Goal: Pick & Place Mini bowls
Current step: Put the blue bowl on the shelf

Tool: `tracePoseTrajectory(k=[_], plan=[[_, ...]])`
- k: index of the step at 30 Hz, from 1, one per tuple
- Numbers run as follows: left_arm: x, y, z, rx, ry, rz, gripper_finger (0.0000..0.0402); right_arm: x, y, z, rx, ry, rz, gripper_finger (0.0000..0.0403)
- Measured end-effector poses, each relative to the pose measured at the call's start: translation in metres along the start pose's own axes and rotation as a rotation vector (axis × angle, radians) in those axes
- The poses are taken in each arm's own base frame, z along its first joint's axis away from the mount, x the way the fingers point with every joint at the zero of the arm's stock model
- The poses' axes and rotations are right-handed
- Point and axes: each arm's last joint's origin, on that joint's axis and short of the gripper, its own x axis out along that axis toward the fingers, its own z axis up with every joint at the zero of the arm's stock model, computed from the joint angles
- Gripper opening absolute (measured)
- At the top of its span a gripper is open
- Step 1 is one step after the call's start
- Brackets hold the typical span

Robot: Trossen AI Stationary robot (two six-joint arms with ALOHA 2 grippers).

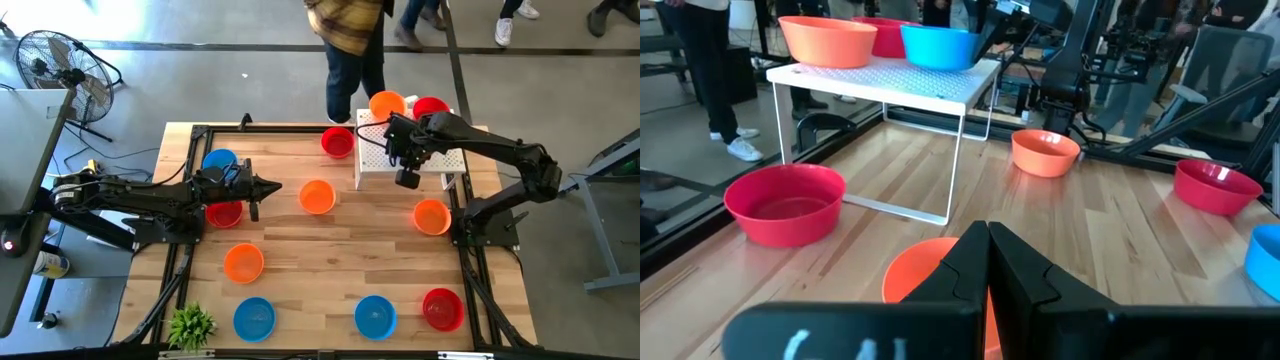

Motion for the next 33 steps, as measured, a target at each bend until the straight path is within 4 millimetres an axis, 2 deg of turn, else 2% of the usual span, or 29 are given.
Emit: tracePoseTrajectory(k=[28, 33], plan=[[0.0000, -0.0001, 0.0001, 0.000, -0.001, 0.000, 0.0001, 0.0001, 0.0000, 0.0004, 0.004, -0.002, 0.002, 0.0007], [0.0000, 0.0000, 0.0002, 0.000, -0.002, 0.000, 0.0001, 0.0051, 0.0003, 0.0038, 0.000, 0.014, 0.003, 0.0007]])
